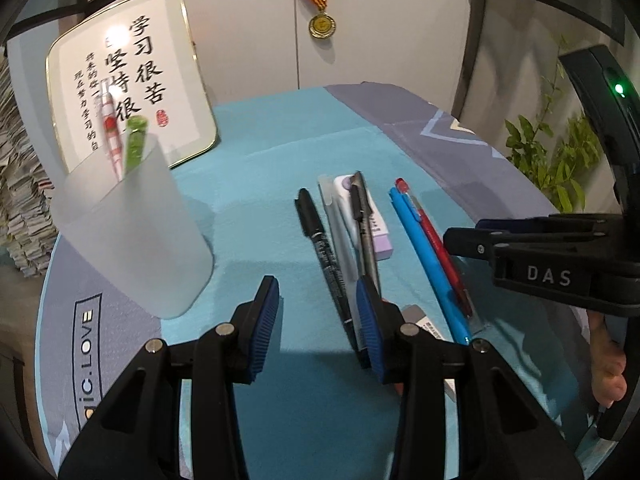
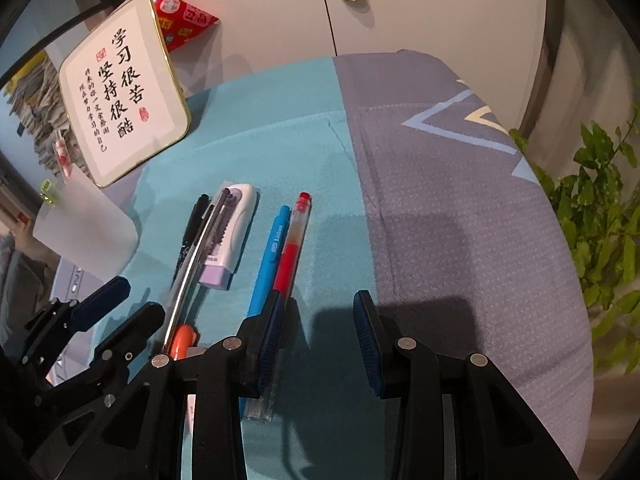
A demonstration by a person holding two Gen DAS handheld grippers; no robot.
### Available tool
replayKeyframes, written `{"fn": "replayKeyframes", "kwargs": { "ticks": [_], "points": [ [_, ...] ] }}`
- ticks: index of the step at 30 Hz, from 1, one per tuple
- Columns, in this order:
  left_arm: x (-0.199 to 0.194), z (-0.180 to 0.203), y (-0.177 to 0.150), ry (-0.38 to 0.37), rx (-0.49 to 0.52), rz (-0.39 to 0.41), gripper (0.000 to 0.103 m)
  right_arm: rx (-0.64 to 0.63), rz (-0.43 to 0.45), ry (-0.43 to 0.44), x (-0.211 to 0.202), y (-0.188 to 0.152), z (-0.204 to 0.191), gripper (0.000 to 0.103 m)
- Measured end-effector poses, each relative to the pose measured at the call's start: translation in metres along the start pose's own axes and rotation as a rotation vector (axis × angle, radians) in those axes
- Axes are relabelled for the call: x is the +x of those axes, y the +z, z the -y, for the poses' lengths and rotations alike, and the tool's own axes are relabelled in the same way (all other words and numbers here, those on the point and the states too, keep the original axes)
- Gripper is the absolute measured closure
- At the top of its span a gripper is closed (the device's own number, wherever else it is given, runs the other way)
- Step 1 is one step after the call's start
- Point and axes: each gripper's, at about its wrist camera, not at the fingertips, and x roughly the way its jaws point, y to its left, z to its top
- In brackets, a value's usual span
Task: Organize stationery
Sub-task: 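Move the left tool over the black marker and close on it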
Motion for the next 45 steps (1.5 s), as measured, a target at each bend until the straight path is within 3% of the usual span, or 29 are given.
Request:
{"fn": "replayKeyframes", "kwargs": {
  "ticks": [4,11,18,25,28,34,41,43,44,45],
  "points": [
    [0.006,0.003,-0.002,0.004,0.008,-0.020,0.066,-0.020,0.004,-0.048,0.002,-0.001,0.000,0.069],
    [0.007,-0.015,-0.005,-0.006,-0.061,-0.048,0.064,0.002,0.004,-0.021,0.000,0.000,0.003,0.069],
    [0.001,-0.015,-0.010,0.007,-0.053,-0.051,0.065,-0.015,0.006,0.026,-0.002,-0.003,-0.005,0.069],
    [-0.012,-0.033,-0.016,0.010,-0.098,-0.038,0.067,-0.013,0.002,-0.076,0.000,-0.003,0.002,0.074],
    [-0.015,-0.038,-0.017,0.021,-0.103,-0.030,0.068,0.023,0.002,-0.058,-0.001,-0.003,0.007,0.074],
    [-0.007,-0.033,-0.020,0.012,-0.090,-0.052,0.068,0.032,0.012,0.062,-0.008,-0.006,0.004,0.074],
    [0.000,-0.029,-0.015,0.051,-0.061,-0.055,0.066,-0.004,-0.006,0.035,-0.004,-0.008,-0.004,0.074],
    [0.002,-0.030,-0.014,0.039,-0.070,-0.057,0.074,-0.013,-0.009,-0.044,-0.003,-0.008,-0.003,0.075],
    [0.003,-0.030,-0.013,0.029,-0.073,-0.054,0.092,-0.012,-0.005,-0.067,-0.003,-0.007,-0.002,0.076],
    [0.004,-0.029,-0.012,0.016,-0.074,-0.057,0.096,-0.004,-0.003,-0.069,-0.003,-0.006,0.000,0.076]
  ]
}}
